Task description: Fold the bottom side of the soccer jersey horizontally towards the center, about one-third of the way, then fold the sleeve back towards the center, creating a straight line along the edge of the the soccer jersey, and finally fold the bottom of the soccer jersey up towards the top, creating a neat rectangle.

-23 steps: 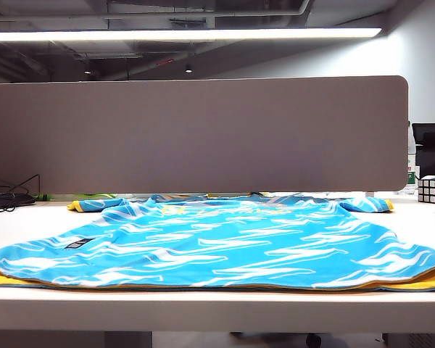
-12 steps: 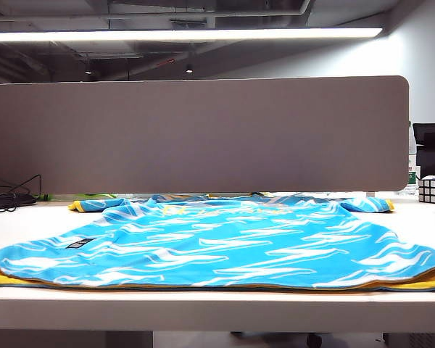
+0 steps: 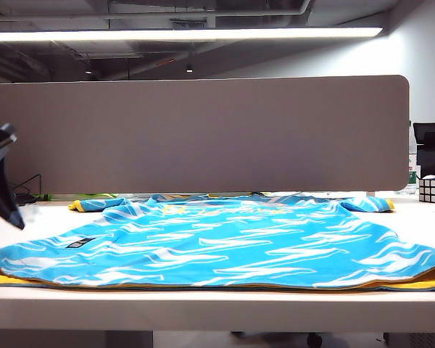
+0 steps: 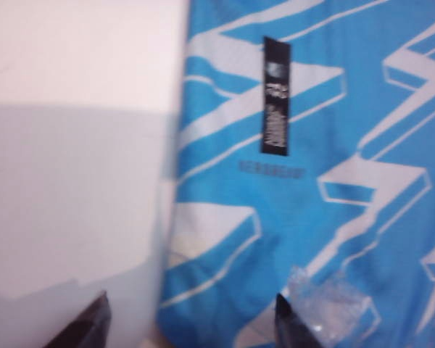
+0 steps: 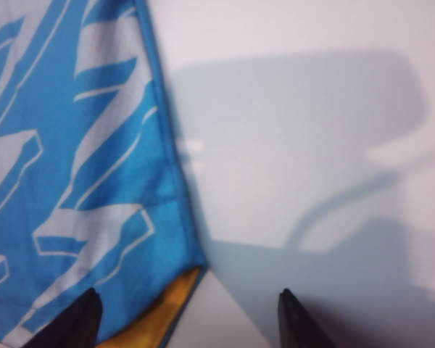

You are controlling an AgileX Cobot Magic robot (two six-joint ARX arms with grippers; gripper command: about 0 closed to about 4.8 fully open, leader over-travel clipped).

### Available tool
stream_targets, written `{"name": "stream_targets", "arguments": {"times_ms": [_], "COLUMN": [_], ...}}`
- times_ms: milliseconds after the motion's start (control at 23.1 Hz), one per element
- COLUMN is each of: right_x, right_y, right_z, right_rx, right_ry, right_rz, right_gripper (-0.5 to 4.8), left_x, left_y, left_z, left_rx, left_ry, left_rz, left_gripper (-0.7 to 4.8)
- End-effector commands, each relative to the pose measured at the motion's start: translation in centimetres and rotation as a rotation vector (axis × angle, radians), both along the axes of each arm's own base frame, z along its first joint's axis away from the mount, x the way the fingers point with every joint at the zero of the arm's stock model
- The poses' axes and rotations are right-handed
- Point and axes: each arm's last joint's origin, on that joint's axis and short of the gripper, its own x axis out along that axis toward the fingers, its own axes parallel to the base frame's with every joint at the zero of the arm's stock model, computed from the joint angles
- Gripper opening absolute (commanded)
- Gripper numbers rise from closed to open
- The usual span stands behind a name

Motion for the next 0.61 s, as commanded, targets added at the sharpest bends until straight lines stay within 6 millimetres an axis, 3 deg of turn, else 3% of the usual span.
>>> {"name": "stream_targets", "arguments": {"times_ms": [43,87,434,607], "right_x": [0.5,0.6,1.2,1.7], "right_y": [0.0,0.1,0.5,1.7], "right_z": [-0.5,-0.6,-1.7,-2.7], "right_rx": [0.031,0.036,0.071,0.084], "right_ry": [-0.003,0.001,0.027,0.056], "right_rz": [0.019,0.026,0.05,0.092], "right_gripper": [3.3,3.3,3.29,3.29], "left_x": [0.4,0.5,0.7,0.6], "left_y": [0.4,0.7,0.5,-0.2], "left_z": [-0.7,-1.3,-3.9,-4.7], "left_rx": [0.008,-0.015,-0.07,-0.074], "left_ry": [0.012,0.033,0.16,0.212], "left_rz": [-0.008,-0.007,-0.033,-0.063], "left_gripper": [2.95,3.19,3.19,3.19]}}
